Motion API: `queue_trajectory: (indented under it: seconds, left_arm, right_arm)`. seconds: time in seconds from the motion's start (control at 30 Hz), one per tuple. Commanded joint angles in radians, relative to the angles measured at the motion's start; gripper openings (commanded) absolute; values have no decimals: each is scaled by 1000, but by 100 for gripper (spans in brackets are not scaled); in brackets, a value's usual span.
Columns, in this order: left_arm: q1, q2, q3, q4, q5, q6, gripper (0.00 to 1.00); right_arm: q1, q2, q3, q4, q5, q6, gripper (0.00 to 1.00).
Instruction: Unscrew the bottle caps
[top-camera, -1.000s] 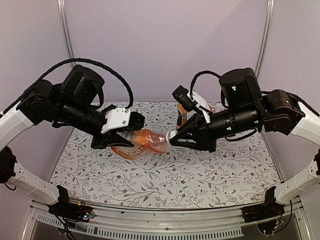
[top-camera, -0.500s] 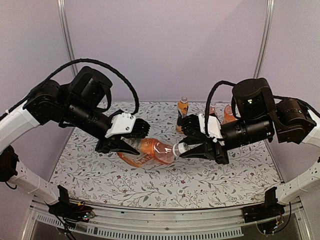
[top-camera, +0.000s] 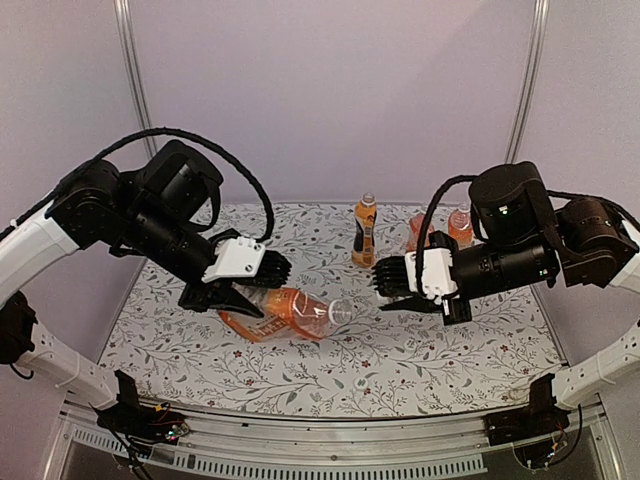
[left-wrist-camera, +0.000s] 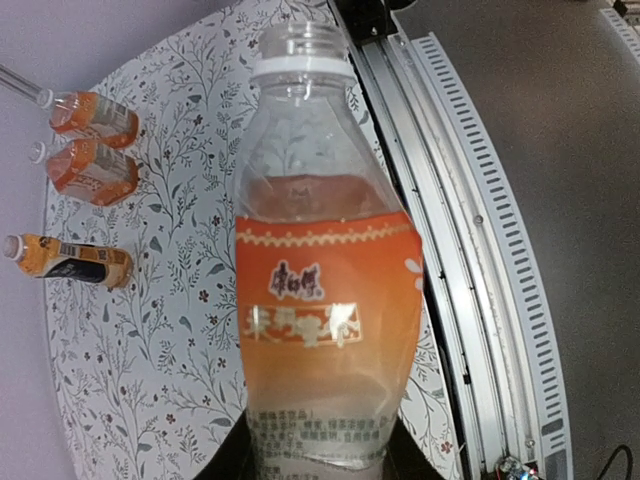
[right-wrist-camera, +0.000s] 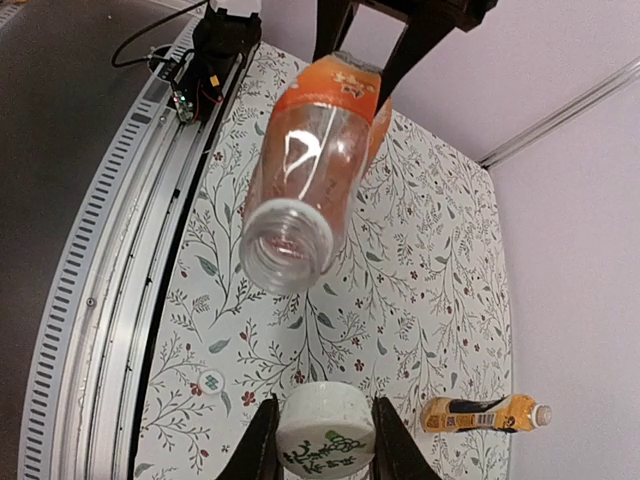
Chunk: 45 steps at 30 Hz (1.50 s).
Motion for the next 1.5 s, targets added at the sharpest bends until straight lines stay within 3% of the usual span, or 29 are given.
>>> queue_trajectory:
  seconds: [0.0,0.2,0.3,0.43,0.57,0.73,0.87,1.17,1.47]
  left_arm:
    - [8,-22,8,-106,2,-17,5]
    - [8,-22,21,-117,15,-28,5]
    - [10,-34,2,-85,-16,-54,5]
    - [33,-55,-10,27,-109,-140,6]
    - [96,-58,-4,126,-191,-235,6]
    - [118,-52,-61,275,-211,-252,8]
    - [118,13,-57,404,-209,-269,9]
    - [111,179,8,435,-230,-344,8]
    - [107,227,38,429,-230,-357,8]
  right_arm:
    - [-10,23,55,-119,44,-111,0]
    - [-11,89,100,-72,-33,-206,0]
    - [-39,78,57,-20,72,-131,0]
    - [-172,47,-74,87,251,229,0]
    - [-310,61,-183,4,451,831,0]
    - [-463,91,-395,-74,426,1247,0]
    - [-563,124,-521,-10,335,1310,0]
    - [-597,212,-674,151,172,1345,0]
    - [-598,350,-669,182,78,1335,4]
